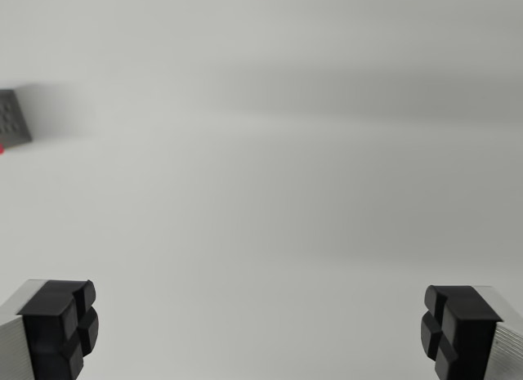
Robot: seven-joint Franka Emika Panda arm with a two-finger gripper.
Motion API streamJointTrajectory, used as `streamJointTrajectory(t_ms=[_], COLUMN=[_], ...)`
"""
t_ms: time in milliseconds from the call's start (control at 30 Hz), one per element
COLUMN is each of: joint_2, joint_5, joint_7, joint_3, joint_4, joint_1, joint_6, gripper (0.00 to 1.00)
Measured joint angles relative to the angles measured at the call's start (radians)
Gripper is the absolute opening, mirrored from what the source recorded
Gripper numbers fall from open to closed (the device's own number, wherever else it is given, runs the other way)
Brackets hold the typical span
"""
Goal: Destack cube
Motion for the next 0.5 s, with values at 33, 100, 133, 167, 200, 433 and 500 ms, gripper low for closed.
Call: streamJointTrajectory(t_ms=[33, 100, 133, 167, 200, 433, 500], joint_2=[0.001, 0.005, 0.007, 0.008, 0.01, 0.022, 0.027], joint_5=[0.0, 0.0, 0.0, 0.0, 0.0, 0.0, 0.0], joint_7=[0.001, 0.004, 0.006, 0.007, 0.009, 0.021, 0.024], joint_3=[0.001, 0.003, 0.004, 0.005, 0.006, 0.016, 0.019], joint_4=[-0.001, -0.002, -0.002, -0.003, -0.003, -0.008, -0.009], joint_1=[0.003, 0.008, 0.01, 0.012, 0.015, 0.034, 0.04], joint_6=[0.002, 0.005, 0.006, 0.007, 0.009, 0.02, 0.024], gripper=[1.0, 1.0, 1.0, 1.0, 1.0, 1.0, 1.0])
